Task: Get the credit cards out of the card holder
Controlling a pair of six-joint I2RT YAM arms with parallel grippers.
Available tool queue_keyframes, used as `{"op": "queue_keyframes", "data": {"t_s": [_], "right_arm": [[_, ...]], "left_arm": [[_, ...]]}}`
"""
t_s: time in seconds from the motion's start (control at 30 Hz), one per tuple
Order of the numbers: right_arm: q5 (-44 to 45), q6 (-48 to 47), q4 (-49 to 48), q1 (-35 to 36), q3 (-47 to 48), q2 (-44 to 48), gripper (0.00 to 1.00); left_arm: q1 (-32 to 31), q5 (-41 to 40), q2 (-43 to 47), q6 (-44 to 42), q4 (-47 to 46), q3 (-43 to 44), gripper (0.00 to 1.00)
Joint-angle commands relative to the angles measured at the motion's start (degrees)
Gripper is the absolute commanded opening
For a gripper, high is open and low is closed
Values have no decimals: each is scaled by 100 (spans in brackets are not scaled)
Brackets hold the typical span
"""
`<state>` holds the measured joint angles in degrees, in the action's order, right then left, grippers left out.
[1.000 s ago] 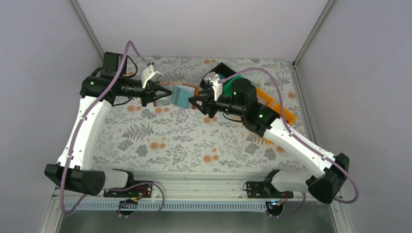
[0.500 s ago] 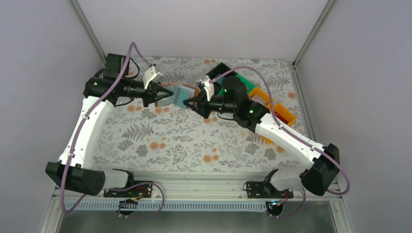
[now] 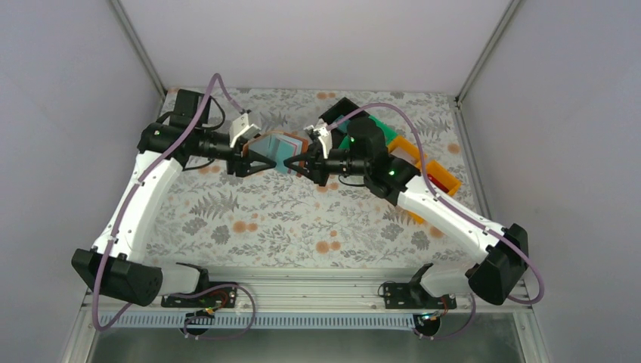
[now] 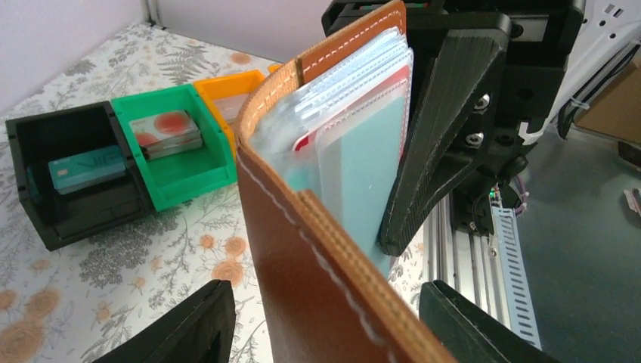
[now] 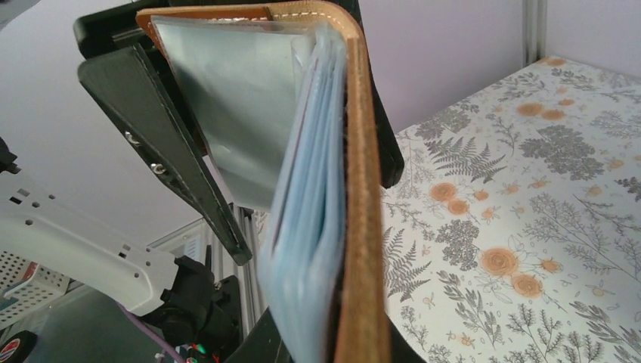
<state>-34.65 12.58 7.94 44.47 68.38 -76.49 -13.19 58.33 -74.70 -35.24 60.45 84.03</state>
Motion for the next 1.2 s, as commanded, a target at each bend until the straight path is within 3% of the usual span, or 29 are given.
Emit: {"op": "queue_keyframes", "data": {"t_s": [0.0,0.1,0.2,0.37,0.57,0.7,0.87,1.17], "right_arm": [[-695,-26,-503,17,218,136,4],[-718,-76,-427,18,221,146,4],[-661,-134,-363,22,175,209,5],[-535,-222,-204,2,128,319,12],[-185,-421,9,-75,-129,648,39],[-145,-556,178,-176,-361,890,45],[-13,-560,300,-235,-561,971,45],[16,-609,242,-250,-639,894,27]], "left_arm": [[-66,79,26,-297,10,-102,55],[-81,196,10,-343,80,-70,22],[-82,435,-6,-549,273,-4,3],[-84,737,-42,-739,543,103,2],[-70,768,-63,-695,625,220,2],[-61,707,-75,-619,555,213,3],[-61,744,-85,-614,560,240,2],[-61,805,-52,-758,691,287,2]]}}
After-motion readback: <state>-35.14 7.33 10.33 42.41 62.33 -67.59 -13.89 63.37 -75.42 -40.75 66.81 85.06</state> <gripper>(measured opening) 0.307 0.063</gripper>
